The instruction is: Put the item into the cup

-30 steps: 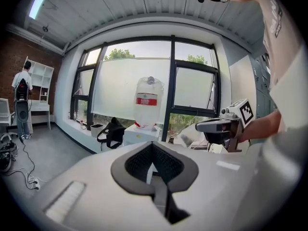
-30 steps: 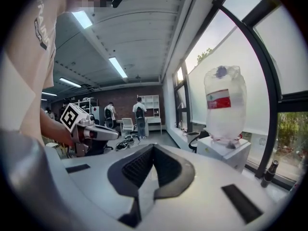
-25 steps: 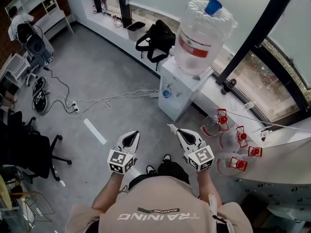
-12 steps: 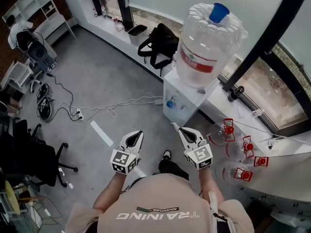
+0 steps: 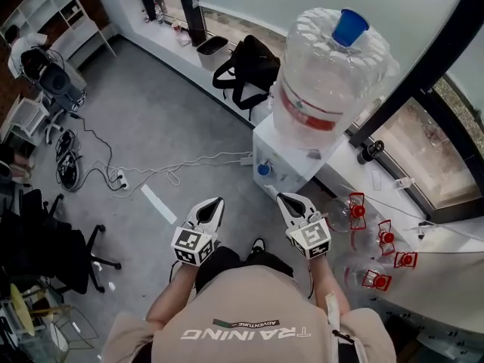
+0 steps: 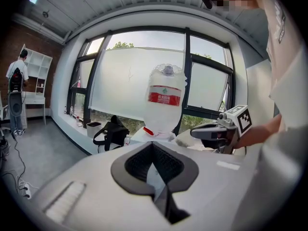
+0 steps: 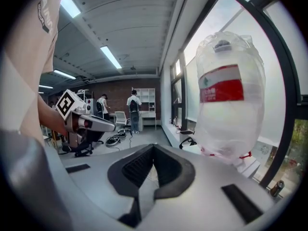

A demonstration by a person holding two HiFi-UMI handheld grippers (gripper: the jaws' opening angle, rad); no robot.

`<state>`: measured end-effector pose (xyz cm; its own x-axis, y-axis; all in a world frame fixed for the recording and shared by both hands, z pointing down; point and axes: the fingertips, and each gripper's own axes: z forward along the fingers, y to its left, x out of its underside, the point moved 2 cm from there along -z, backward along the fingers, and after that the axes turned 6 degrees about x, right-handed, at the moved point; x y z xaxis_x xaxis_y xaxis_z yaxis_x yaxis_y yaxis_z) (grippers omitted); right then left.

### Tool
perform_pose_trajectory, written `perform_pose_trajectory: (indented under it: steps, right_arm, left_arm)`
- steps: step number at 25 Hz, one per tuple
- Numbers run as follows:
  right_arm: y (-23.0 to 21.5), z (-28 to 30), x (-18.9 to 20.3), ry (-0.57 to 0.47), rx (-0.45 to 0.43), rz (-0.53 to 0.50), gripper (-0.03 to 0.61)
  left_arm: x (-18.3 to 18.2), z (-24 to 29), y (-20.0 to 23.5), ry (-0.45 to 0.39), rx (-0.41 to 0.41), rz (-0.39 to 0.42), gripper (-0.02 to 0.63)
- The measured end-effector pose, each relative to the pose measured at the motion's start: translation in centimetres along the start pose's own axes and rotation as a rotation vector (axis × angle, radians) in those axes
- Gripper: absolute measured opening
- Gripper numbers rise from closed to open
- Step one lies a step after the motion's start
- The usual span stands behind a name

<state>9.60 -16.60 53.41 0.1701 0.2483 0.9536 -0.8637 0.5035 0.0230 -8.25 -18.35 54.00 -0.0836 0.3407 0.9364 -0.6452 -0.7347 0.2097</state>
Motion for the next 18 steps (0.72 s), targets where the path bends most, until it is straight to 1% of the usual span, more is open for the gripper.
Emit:
perform_pose_trajectory:
  steps: [6,9,13,18]
  right_arm:
    - [-0.4,2.9,-0.5,0.028,0.052,0.010,0.011]
    - [-0.4,4.3,-0.7,0.051,0.107,0.029,0.011]
    - [0.3,6.3,-0.9,0.078,0.191,0.058,0.011]
    - [1.2,9.1,-0.8,0.089,0.262,0.094,0.011]
  left_arm:
    - [-1.6,1.7,3.4,0.001,0.056,0.033,0.008]
    - [-2.2,2.8,5.1,0.012,0.115,0.044,0.008]
    - [-3.1,3.8,7.7,0.017,0.195,0.079,0.008]
    - [-3.2,4.8,10.7,0.036,0.262,0.098,0.008]
